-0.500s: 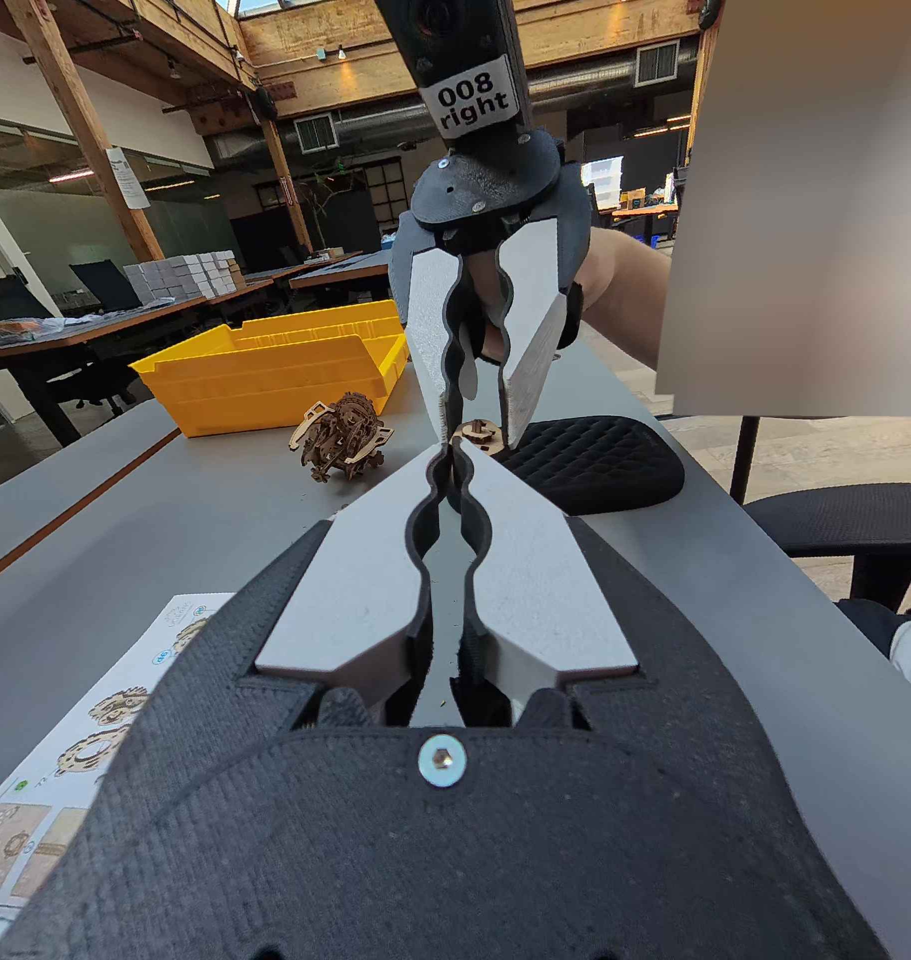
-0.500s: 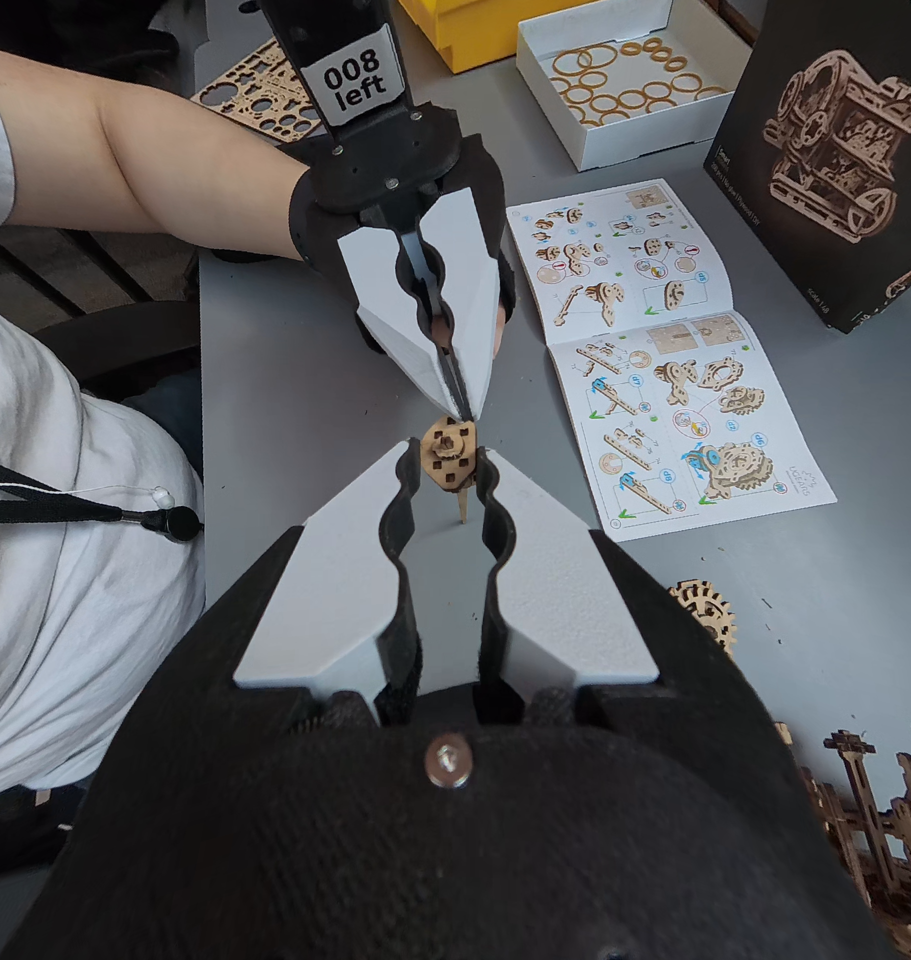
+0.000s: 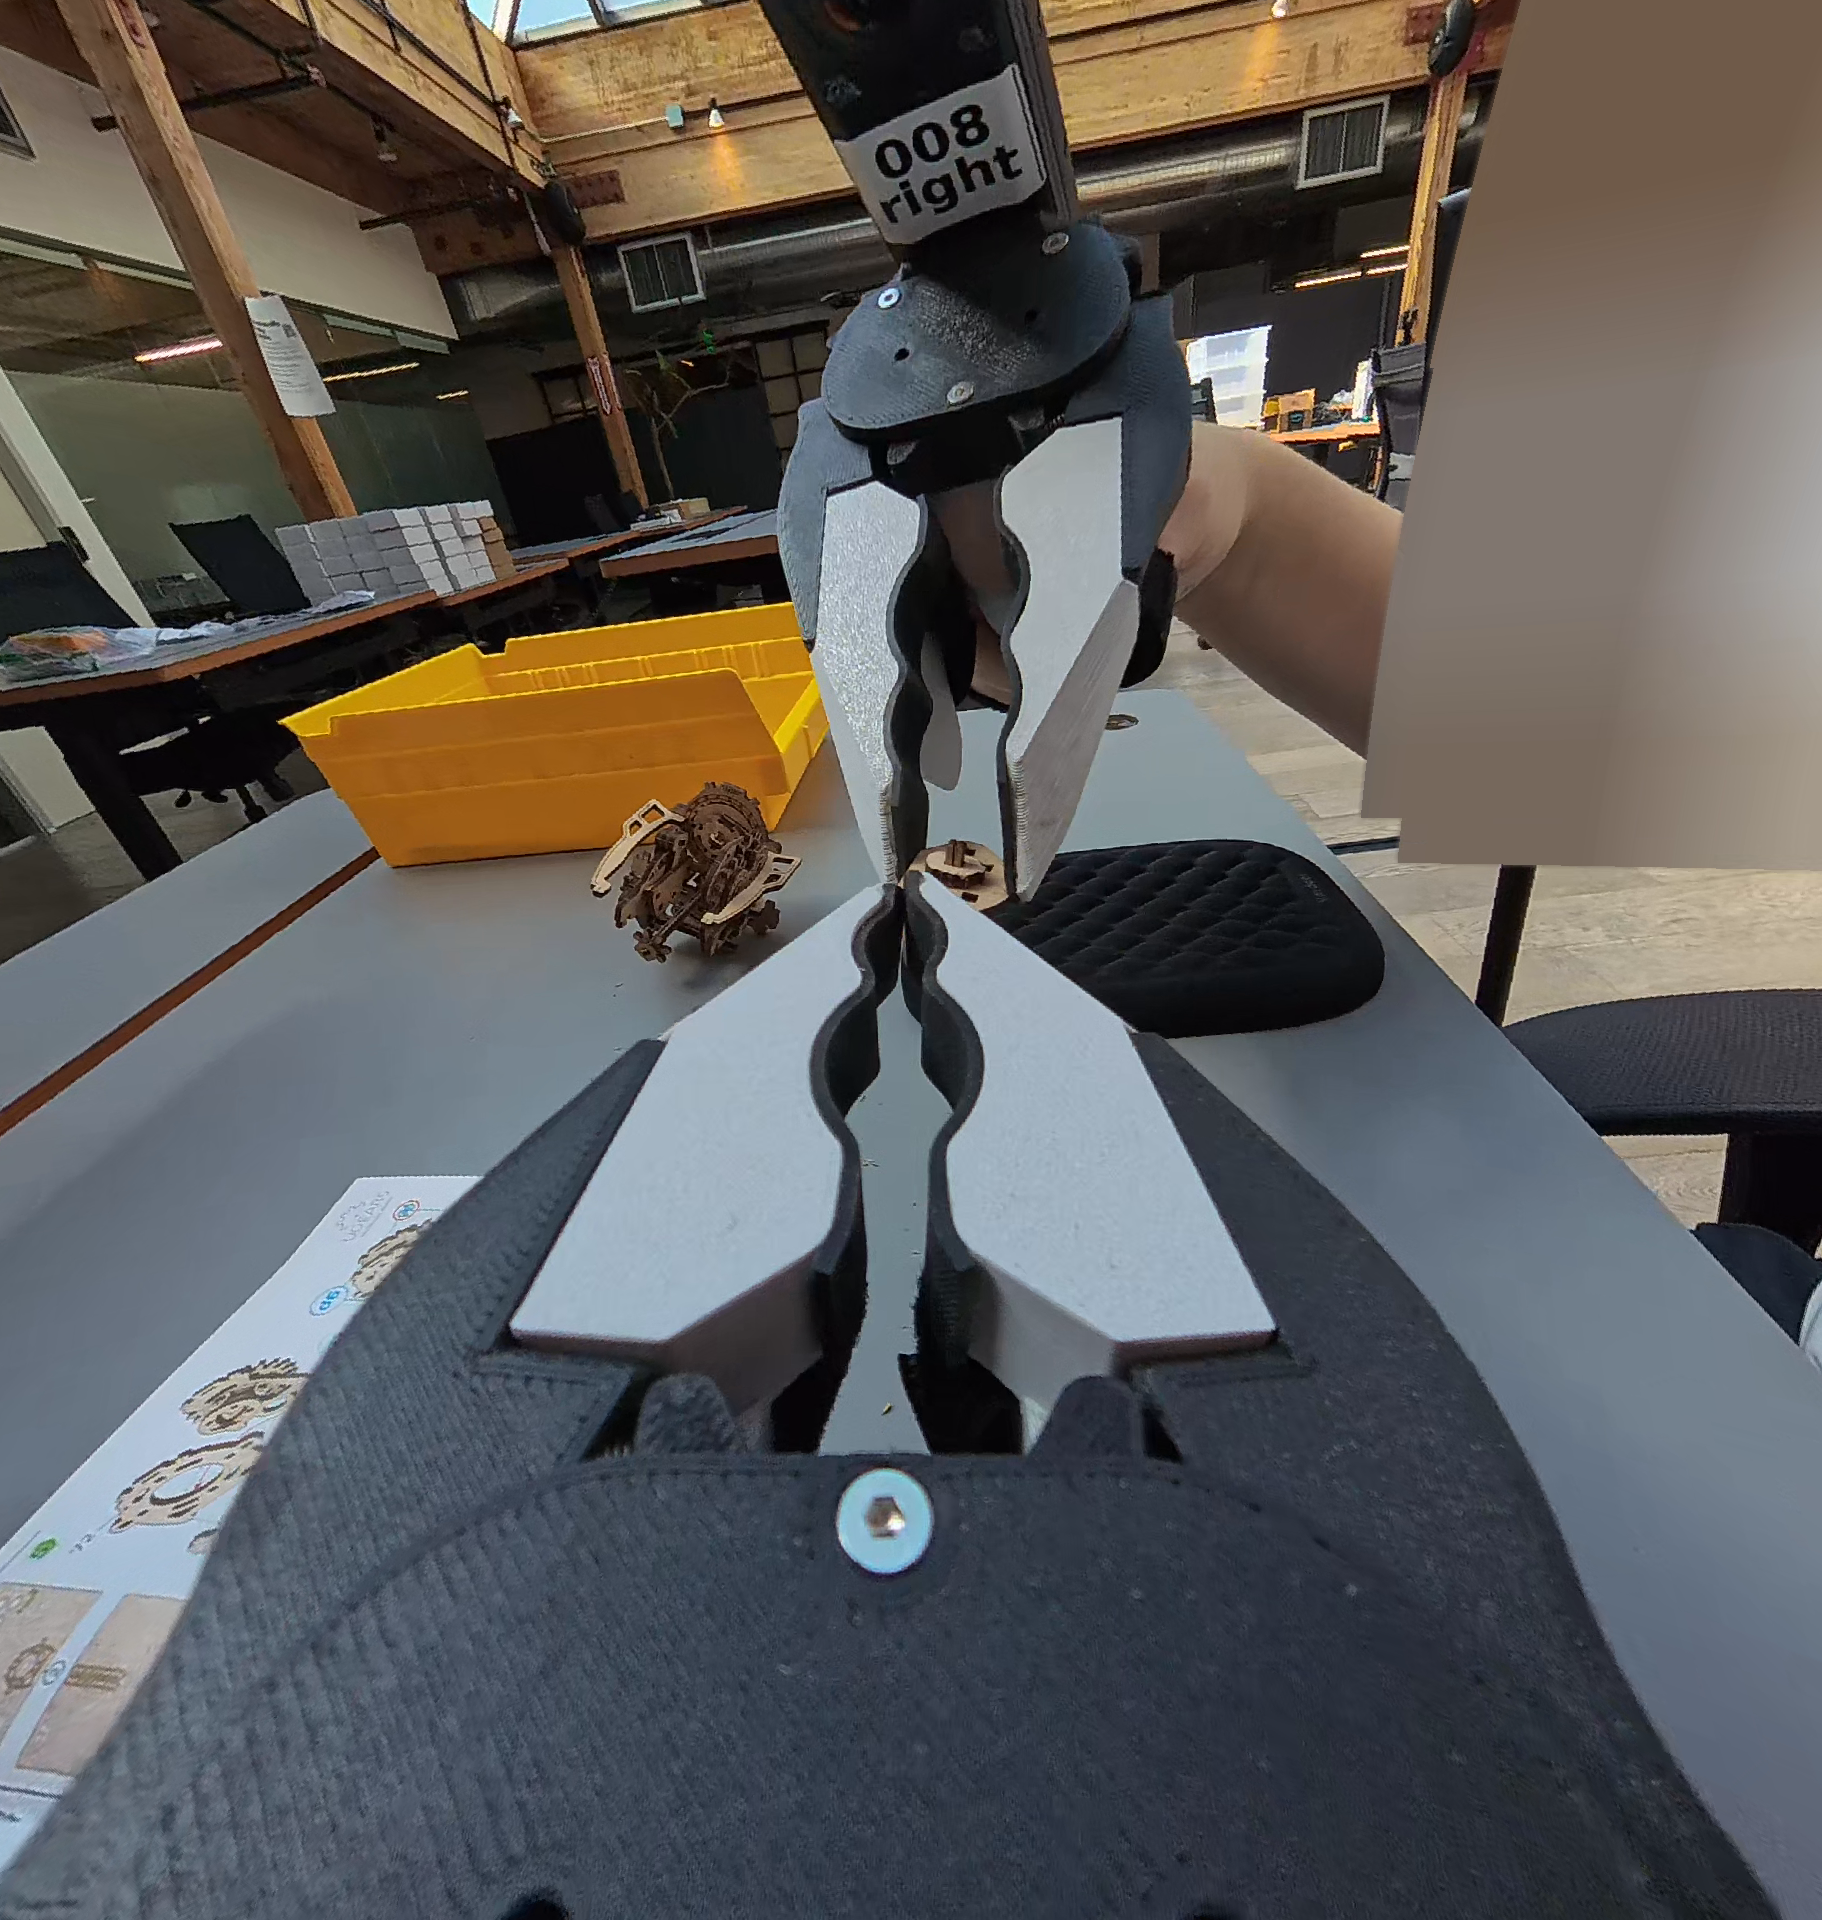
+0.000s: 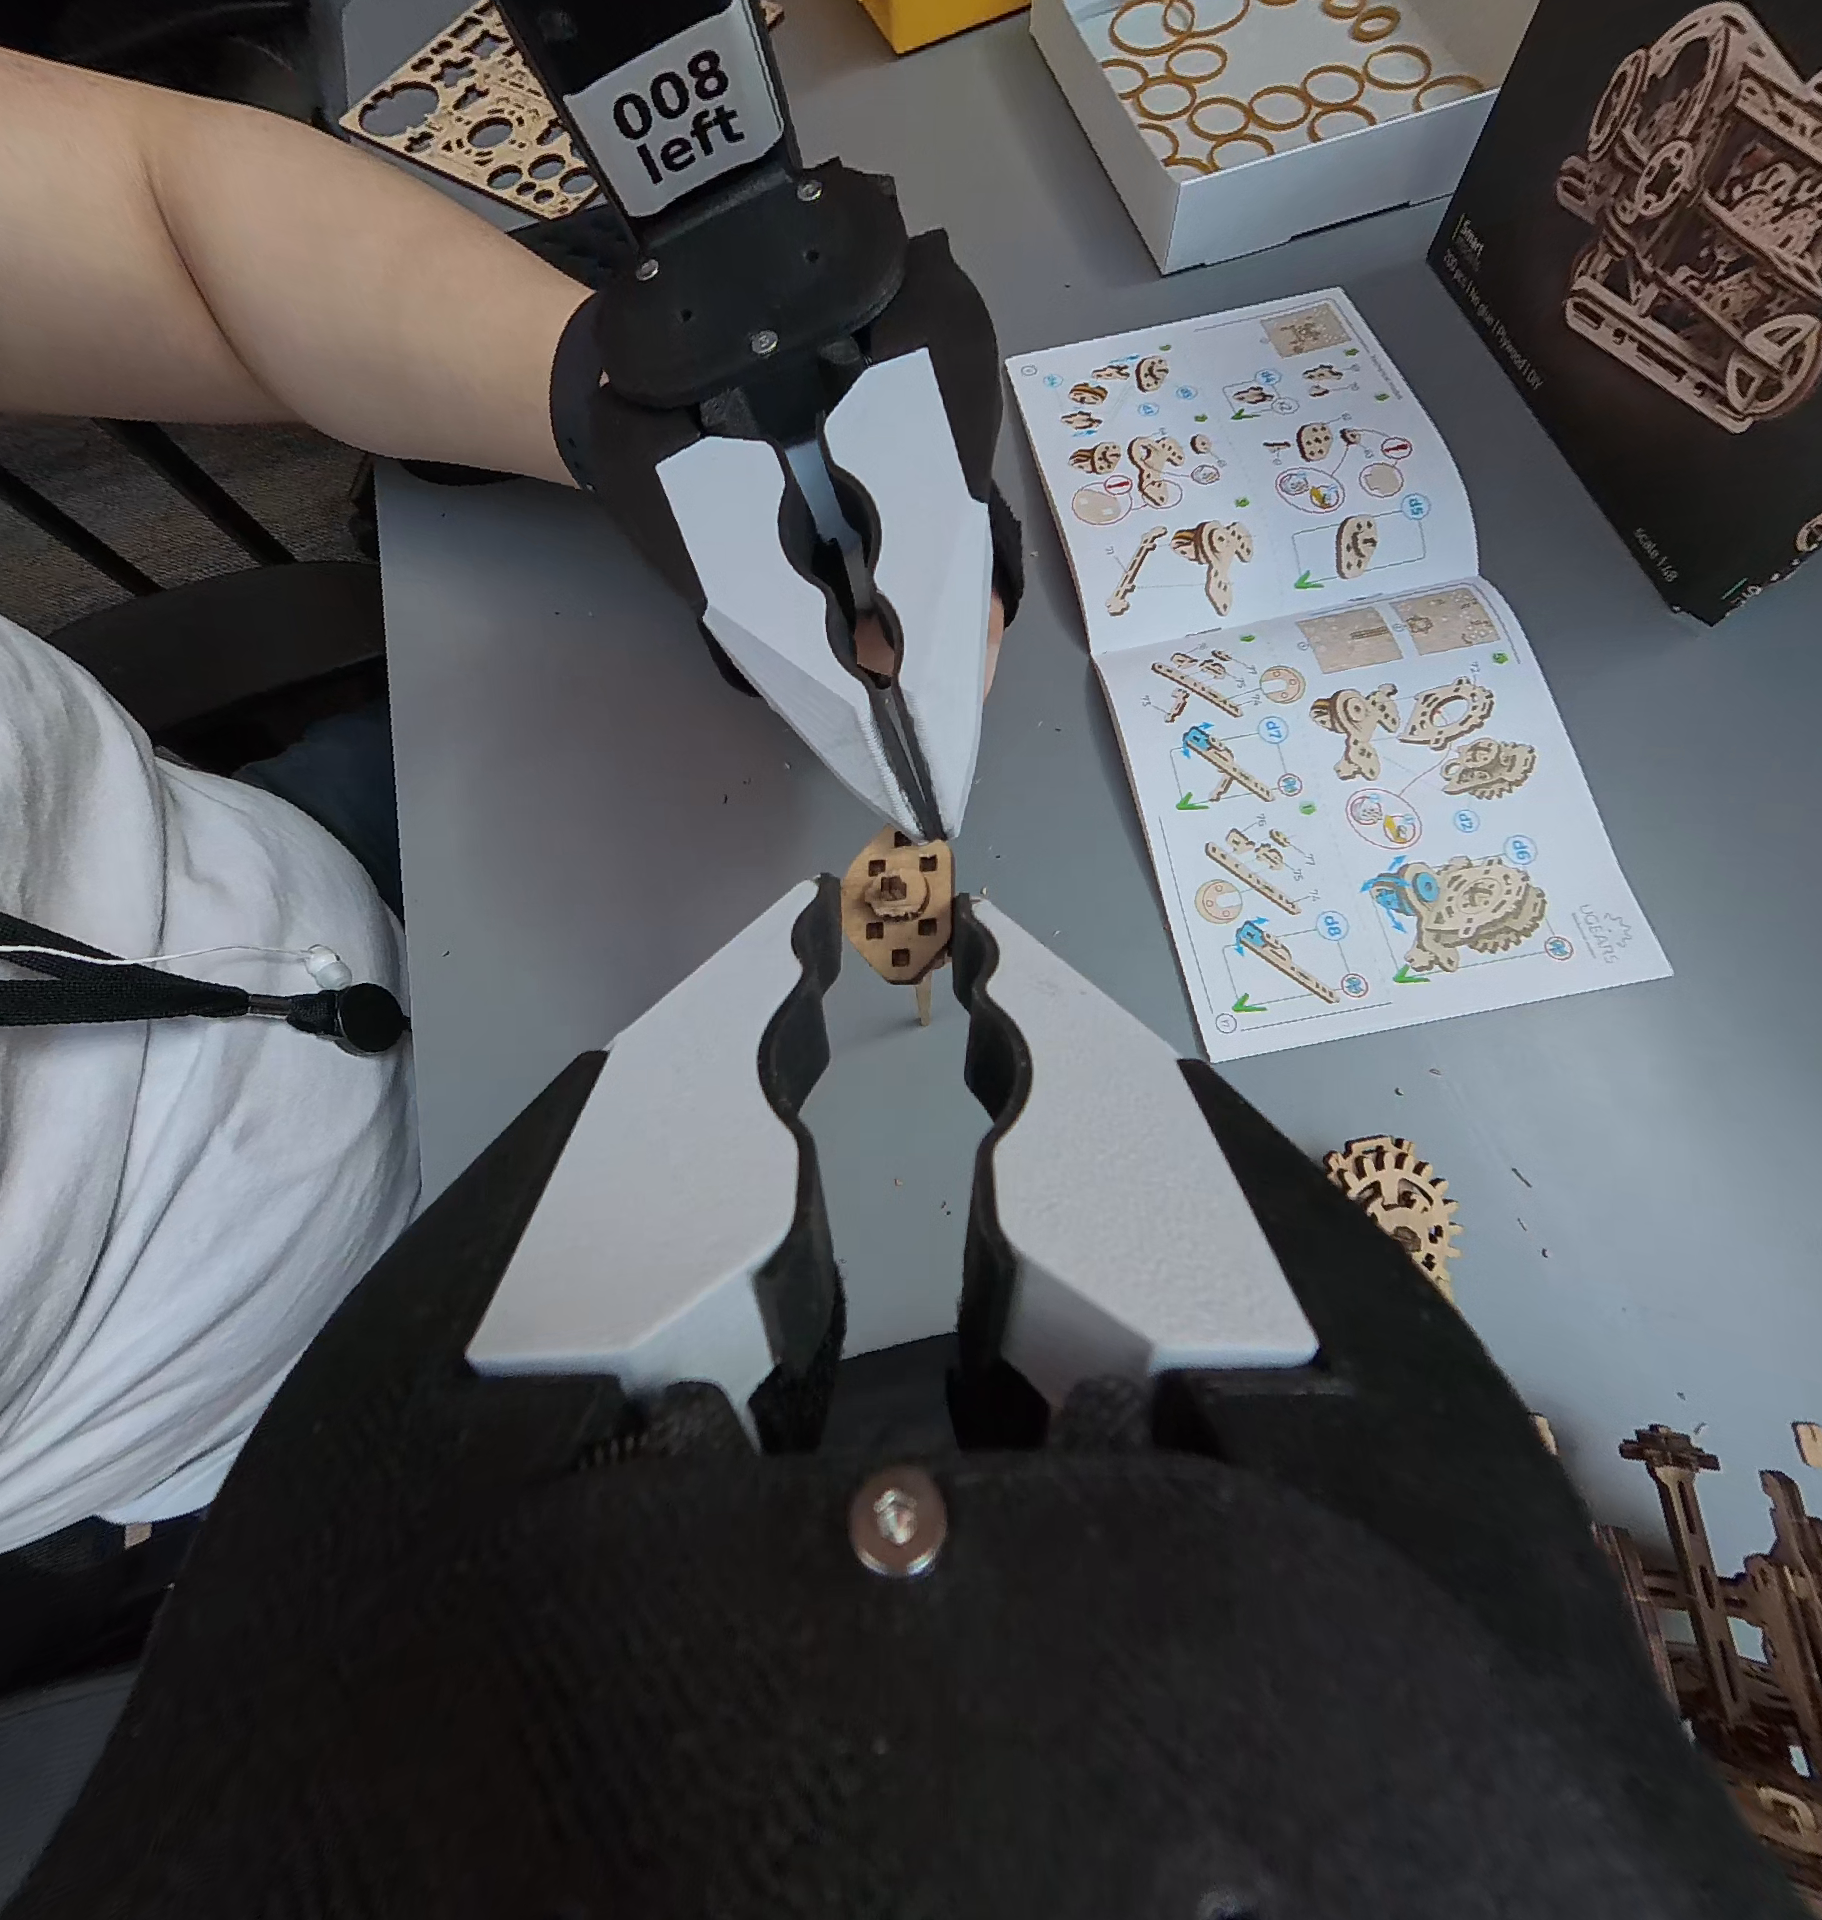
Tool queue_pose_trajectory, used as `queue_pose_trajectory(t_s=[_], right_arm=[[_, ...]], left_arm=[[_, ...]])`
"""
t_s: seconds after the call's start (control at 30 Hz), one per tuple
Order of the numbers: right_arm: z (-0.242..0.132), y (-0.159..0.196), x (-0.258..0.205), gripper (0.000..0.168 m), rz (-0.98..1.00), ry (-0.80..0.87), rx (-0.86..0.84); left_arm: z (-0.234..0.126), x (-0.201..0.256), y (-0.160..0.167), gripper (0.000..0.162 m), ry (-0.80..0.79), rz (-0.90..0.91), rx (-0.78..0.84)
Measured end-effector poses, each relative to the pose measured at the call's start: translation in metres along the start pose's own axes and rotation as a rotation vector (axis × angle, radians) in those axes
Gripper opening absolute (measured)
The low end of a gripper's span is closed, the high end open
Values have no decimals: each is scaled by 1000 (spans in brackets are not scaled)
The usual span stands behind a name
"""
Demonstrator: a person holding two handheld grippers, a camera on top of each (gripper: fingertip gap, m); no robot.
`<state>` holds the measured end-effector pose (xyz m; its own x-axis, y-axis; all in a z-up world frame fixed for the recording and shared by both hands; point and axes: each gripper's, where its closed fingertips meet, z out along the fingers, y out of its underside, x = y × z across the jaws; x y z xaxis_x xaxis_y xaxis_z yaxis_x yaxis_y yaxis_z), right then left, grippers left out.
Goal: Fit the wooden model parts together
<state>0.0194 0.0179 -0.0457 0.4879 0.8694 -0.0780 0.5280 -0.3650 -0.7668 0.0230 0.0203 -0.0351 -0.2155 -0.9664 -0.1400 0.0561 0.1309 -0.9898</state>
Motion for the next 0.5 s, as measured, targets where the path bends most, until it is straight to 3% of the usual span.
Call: queue_pose_trajectory(t_s=[0.27, 0.43, 0.5], right_arm=[[2, -1, -3, 20, -14, -5, -26], [3, -1, -4, 20, -23, 2, -32], [3, -1, -5, 20, -26, 4, -33]], left_arm=[[-5, -5, -2, 2, 28, -112, 32], [-14, -22, -11, 13, 61, -389, 64], [-18, -22, -15, 16, 98, -417, 74]])
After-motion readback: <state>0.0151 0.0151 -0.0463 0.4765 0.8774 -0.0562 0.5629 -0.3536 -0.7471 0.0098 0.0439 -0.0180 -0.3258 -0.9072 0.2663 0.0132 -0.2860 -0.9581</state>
